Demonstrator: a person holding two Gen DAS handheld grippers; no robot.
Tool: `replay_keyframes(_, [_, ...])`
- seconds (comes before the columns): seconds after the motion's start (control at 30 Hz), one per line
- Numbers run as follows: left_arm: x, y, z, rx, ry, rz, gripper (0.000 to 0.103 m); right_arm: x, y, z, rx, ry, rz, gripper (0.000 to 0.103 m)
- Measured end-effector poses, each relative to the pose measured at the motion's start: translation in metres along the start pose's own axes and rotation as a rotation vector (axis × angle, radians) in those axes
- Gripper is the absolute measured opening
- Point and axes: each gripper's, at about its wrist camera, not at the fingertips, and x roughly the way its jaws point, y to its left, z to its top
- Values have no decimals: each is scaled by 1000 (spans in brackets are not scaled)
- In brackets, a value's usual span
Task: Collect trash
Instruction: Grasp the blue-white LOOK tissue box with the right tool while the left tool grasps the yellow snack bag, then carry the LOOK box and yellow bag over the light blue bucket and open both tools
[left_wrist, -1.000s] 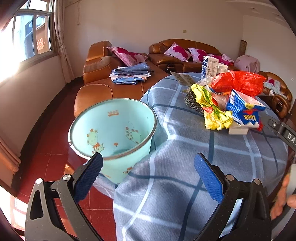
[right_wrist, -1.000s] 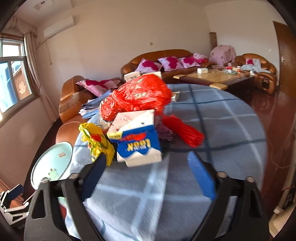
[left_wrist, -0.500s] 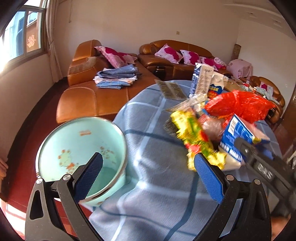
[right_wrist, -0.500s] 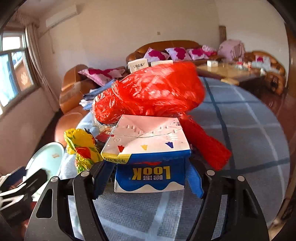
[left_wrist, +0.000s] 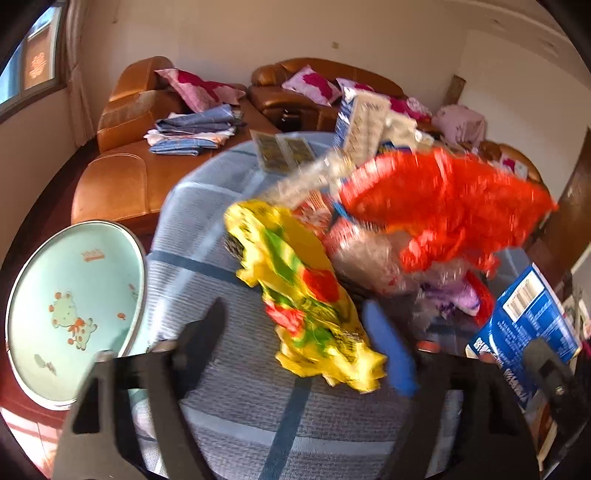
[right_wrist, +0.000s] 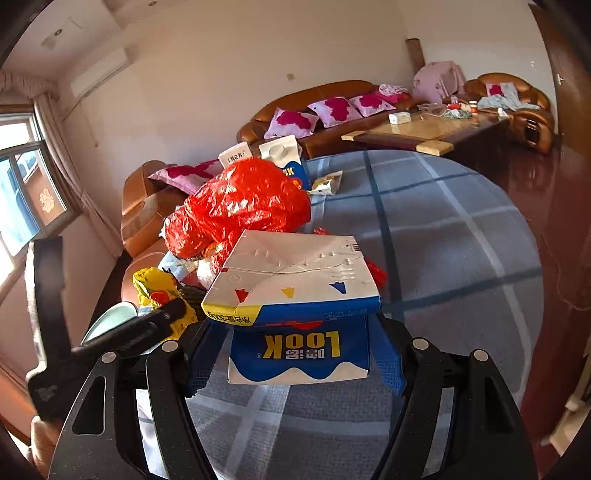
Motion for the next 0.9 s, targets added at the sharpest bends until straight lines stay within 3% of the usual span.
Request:
replay_keyframes(0.03, [2, 2, -1, -3, 10, -14, 49, -1, 2, -1, -1, 0, 2, 71])
replay_keyframes(0.07, [3, 5, -3, -14, 20, -42, 40, -1, 4, -1, -5, -1, 1, 71])
replay_keyframes(0.13, [-6, 10, -3, -22, 8, -55, 39, -4, 8, -1, -11, -8, 6, 71])
replay_keyframes(0.17, [-12, 11, -3, -15, -5, -55, 32, -7, 10, -1, -11, -15, 8, 71])
replay_keyframes(0.37, [-59, 25, -2, 11, -107, -65, 32, -30, 24, 4, -40, -112, 14, 71])
replay_keyframes(0.5, [-82, 38, -8, -6, -131, -77, 32, -36, 35, 4, -63, -117, 25, 71])
replay_keyframes(0.9, [-140, 108, -25, -58, -202, 72, 32, -47, 96, -2, -160, -119, 121, 71])
